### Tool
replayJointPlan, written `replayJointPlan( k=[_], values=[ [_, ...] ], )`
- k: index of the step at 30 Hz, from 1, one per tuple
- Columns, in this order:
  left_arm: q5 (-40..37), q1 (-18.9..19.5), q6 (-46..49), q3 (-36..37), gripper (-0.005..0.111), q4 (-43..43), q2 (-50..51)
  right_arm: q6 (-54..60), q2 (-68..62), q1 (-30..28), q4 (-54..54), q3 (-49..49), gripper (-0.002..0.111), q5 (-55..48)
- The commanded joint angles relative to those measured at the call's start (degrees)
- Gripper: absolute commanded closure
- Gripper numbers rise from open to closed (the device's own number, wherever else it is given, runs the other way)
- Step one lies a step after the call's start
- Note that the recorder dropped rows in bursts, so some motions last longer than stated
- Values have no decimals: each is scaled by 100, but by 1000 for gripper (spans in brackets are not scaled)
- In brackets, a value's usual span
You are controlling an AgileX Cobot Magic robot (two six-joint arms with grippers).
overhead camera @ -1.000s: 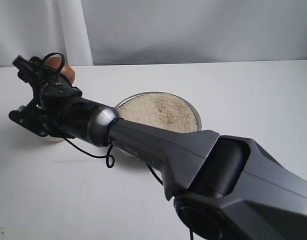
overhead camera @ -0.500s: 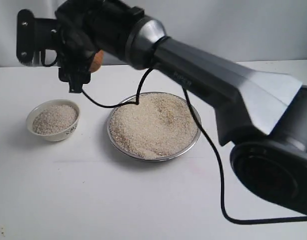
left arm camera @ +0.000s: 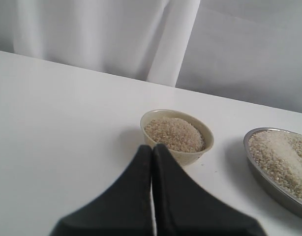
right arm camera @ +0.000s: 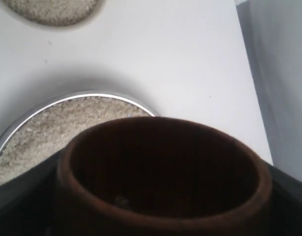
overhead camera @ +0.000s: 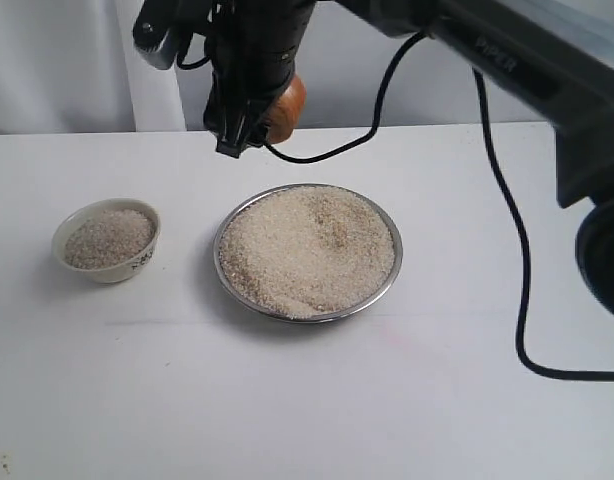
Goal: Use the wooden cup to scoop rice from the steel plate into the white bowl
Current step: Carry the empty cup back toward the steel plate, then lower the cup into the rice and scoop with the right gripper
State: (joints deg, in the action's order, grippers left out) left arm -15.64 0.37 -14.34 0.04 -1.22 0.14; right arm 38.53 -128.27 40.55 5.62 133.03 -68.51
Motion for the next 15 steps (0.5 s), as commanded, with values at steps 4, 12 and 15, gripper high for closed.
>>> replayJointPlan(
  k=[4, 12, 15],
  values=[
    [41, -37, -21, -4, 107, 19, -14, 55, -11, -54, -227, -823, 108, 342],
    [41, -37, -21, -4, 107, 19, -14, 30, -590, -54, -657, -823, 108, 472],
    [41, -37, -21, -4, 107, 19, -14, 30, -758, -54, -657, -823, 108, 472]
  ],
)
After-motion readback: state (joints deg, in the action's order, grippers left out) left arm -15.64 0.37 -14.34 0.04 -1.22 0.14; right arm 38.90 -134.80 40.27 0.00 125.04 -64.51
